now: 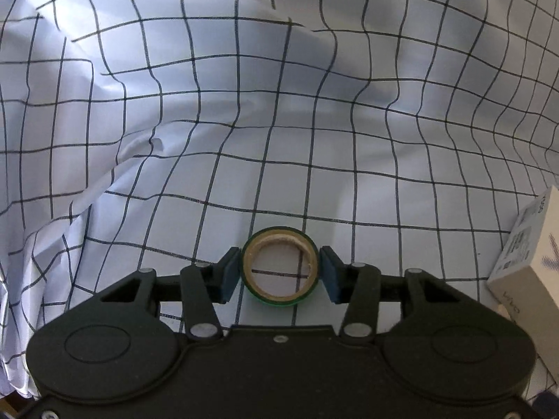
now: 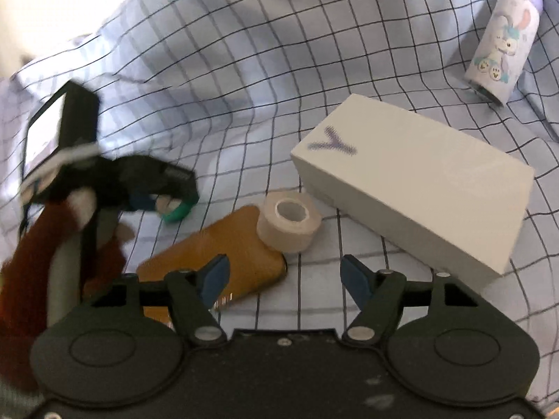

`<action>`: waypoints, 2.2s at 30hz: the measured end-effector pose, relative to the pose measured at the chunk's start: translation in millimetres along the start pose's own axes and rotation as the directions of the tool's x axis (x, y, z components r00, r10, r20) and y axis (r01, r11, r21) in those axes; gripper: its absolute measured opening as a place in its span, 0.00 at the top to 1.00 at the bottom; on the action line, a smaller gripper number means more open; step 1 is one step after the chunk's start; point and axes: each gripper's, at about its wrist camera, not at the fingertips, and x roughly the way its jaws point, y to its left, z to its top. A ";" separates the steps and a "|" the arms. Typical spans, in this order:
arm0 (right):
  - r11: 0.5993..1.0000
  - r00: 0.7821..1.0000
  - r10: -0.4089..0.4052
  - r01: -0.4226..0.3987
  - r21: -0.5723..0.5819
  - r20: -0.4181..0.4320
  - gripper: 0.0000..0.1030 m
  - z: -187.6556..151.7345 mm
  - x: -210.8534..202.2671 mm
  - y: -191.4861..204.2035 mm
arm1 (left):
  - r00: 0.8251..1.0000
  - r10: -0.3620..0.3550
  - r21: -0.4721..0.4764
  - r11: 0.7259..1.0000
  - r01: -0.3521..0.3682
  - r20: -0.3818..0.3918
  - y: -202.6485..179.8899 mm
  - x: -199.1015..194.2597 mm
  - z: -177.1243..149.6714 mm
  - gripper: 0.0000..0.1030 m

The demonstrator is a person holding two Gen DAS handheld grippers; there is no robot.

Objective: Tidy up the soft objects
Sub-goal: 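Close the right tool on the beige tape roll, then carry the green and beige tape rolls over the basket with both tools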

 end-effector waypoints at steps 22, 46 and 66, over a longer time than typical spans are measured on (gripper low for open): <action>0.997 0.998 -0.064 0.064 0.040 -0.022 0.54 24.0 32.3 -0.9 | 0.999 -0.012 -0.028 1.000 0.013 0.041 1.5 -6.8 -10.2 0.54; 0.947 0.985 -0.123 0.154 -0.282 0.124 0.56 -28.7 -17.1 -16.8 | 0.992 -0.078 -0.022 0.996 0.081 0.098 -23.6 -99.5 -82.4 0.54; 0.939 0.985 -0.090 0.134 -0.315 0.149 0.41 -27.6 -11.6 -14.9 | 0.994 -0.083 -0.075 0.993 0.089 0.074 -12.9 -94.9 -103.0 0.54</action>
